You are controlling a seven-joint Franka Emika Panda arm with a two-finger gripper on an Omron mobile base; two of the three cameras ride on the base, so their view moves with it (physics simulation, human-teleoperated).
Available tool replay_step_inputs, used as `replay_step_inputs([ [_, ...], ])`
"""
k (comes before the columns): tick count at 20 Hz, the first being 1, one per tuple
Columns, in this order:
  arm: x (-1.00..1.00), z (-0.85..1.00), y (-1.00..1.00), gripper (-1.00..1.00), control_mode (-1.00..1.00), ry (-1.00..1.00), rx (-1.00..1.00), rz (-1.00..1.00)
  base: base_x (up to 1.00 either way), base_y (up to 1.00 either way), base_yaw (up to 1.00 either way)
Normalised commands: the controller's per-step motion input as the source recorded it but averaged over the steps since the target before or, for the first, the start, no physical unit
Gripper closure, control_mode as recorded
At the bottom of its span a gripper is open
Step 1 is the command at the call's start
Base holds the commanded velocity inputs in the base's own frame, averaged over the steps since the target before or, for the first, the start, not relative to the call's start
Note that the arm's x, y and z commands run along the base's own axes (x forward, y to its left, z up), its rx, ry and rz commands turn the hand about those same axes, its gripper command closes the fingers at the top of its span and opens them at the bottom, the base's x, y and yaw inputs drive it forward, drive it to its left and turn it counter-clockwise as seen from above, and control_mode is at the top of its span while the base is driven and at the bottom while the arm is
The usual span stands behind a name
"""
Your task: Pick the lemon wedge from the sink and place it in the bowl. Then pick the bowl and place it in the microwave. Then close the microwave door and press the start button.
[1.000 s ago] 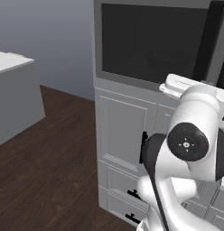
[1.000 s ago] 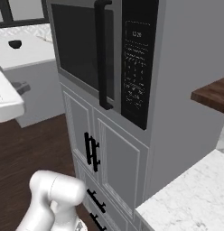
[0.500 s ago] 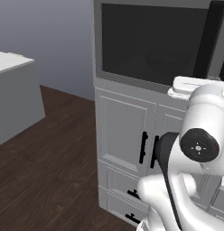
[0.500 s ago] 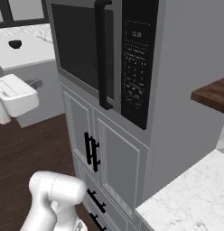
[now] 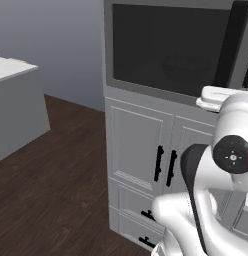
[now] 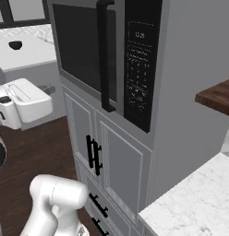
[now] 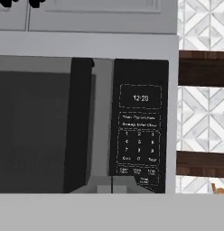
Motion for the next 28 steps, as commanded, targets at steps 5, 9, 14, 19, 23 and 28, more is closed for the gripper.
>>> replay_step_inputs([
  [5,0.0,-0.63,-0.08,1.0,-1.0,0.0,0.09,0.0,0.0,0.0,0.0],
  [9,0.09,-0.5,-0.19,1.0,-1.0,-0.02,0.05,0.0,0.0,0.0,0.0],
  [14,0.36,-0.15,-0.22,1.0,-1.0,-0.05,0.0,0.0,0.0,0.0,0.0],
  [19,0.38,-0.29,-0.29,1.0,-1.0,-0.04,0.0,0.01,0.0,0.0,0.0],
  [23,0.14,-0.1,-0.6,1.0,-1.0,-0.01,0.03,0.03,0.0,0.0,0.0],
  [28,0.0,-0.02,-0.64,1.0,-1.0,-0.01,0.05,0.03,0.0,0.0,0.0],
])
